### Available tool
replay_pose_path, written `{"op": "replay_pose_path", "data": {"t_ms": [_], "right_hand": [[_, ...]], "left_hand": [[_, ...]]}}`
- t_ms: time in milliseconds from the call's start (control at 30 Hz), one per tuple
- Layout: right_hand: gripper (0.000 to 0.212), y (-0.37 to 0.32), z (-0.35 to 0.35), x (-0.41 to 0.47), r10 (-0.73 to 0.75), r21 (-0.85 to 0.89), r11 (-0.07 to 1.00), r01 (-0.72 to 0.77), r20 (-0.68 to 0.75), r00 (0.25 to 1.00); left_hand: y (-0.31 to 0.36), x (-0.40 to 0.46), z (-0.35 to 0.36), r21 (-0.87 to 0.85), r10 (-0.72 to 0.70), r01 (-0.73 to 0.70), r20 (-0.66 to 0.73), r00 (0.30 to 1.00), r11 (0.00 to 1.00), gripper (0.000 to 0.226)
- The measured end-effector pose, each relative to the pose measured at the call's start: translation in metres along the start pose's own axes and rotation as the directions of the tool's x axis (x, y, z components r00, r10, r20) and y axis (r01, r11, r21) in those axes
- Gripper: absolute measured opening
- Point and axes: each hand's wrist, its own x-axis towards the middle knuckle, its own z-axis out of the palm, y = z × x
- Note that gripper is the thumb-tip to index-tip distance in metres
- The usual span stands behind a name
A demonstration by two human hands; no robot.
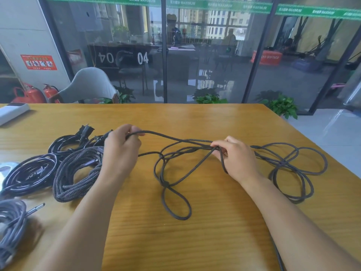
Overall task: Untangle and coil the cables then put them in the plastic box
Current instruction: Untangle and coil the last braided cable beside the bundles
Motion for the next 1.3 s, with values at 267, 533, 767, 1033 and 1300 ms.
{"op": "replay_pose_path", "data": {"t_ms": [267, 533, 767, 1033, 1300], "right_hand": [[0.023, 0.022, -0.006, -0.005, 0.115, 0.036, 0.992, -0.123, 0.175, 0.978], [0.029, -0.052, -0.032, -0.008, -0.095, 0.395, 0.910, 0.128, -0.102, 0.990], [0.025, -0.067, -0.016, -0.018, -0.122, 0.389, 0.918, -0.074, 0.458, 0.880], [0.068, -0.069, -0.009, -0.014, -0.213, 0.074, 0.976, 0.206, 0.545, 0.811], [0.040, -0.078, 0.005, -0.014, -0.212, 0.047, 0.976, 0.215, 0.468, 0.858]], "left_hand": [[-0.006, 0.010, -0.016, -0.213, -0.168, 0.136, -0.140, 0.976, 0.967, 0.024], [-0.006, 0.010, -0.008, -0.173, -0.051, 0.044, -0.035, 0.998, 0.984, 0.024], [-0.001, 0.010, -0.012, -0.483, -0.243, 0.128, -0.184, 0.952, 0.866, 0.025], [-0.003, 0.007, -0.003, -0.238, -0.092, 0.098, 0.035, 0.995, 0.966, 0.031], [-0.005, -0.005, -0.003, 0.406, -0.054, -0.115, 0.382, 0.923, 0.907, 0.034]]}}
